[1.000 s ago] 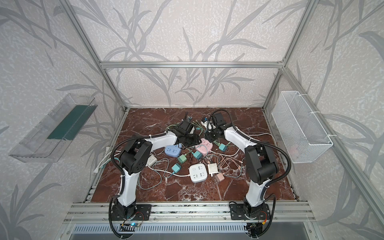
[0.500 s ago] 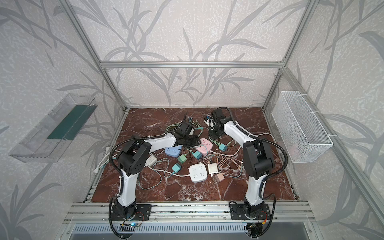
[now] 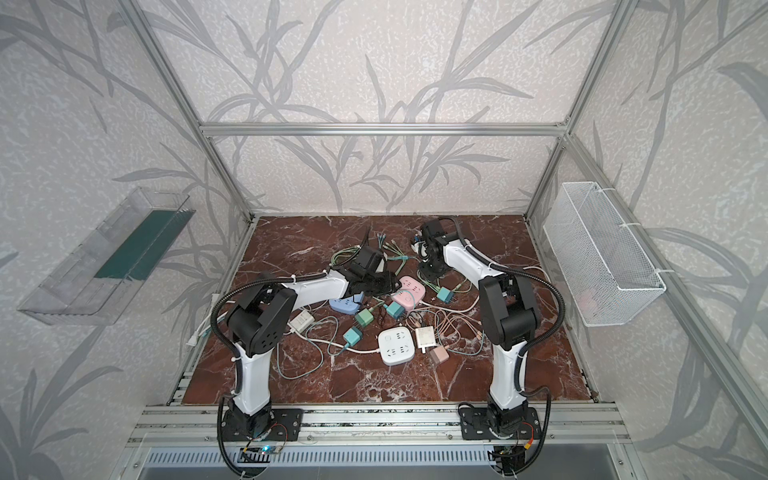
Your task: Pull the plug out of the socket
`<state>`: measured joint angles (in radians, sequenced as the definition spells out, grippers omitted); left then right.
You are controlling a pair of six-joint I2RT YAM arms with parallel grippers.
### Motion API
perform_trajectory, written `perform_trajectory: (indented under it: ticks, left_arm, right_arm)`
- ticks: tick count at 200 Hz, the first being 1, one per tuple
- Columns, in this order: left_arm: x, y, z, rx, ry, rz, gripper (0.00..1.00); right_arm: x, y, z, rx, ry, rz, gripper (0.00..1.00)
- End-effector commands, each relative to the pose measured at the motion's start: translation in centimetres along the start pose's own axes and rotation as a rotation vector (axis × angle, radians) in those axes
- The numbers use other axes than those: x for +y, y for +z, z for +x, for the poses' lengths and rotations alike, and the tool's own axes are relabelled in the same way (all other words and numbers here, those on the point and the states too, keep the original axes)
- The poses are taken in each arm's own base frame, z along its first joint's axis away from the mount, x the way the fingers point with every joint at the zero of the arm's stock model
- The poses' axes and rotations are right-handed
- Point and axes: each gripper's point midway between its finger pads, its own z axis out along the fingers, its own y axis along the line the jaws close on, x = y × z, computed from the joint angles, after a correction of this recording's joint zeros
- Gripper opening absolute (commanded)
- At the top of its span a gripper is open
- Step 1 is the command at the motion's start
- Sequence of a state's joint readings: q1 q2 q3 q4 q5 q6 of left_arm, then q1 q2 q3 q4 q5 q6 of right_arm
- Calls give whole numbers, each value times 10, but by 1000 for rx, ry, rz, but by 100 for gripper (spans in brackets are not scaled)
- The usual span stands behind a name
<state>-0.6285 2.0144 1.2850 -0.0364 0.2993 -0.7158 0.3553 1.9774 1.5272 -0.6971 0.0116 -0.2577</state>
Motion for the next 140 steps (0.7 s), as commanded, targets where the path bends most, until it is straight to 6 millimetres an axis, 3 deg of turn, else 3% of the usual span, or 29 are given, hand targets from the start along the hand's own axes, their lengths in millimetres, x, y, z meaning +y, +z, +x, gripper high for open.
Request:
perform_trajectory:
  ticks: [1, 72, 126, 140]
  left_arm:
    - [-26, -19, -17, -69, 13, 80, 50]
    - [-25, -40, -25, -146, 50, 61, 58]
    - [-22, -50, -28, -184, 62, 39, 63]
    - [-19, -54, -29, -200, 61, 25, 65]
  right_arm:
    - [-5, -3, -4, 25, 25, 8, 11]
    - [-1, 12, 0, 88, 39, -20, 16]
    - [1, 19, -1, 108, 50, -34, 29]
    - [1, 19, -1, 106, 54, -37, 37]
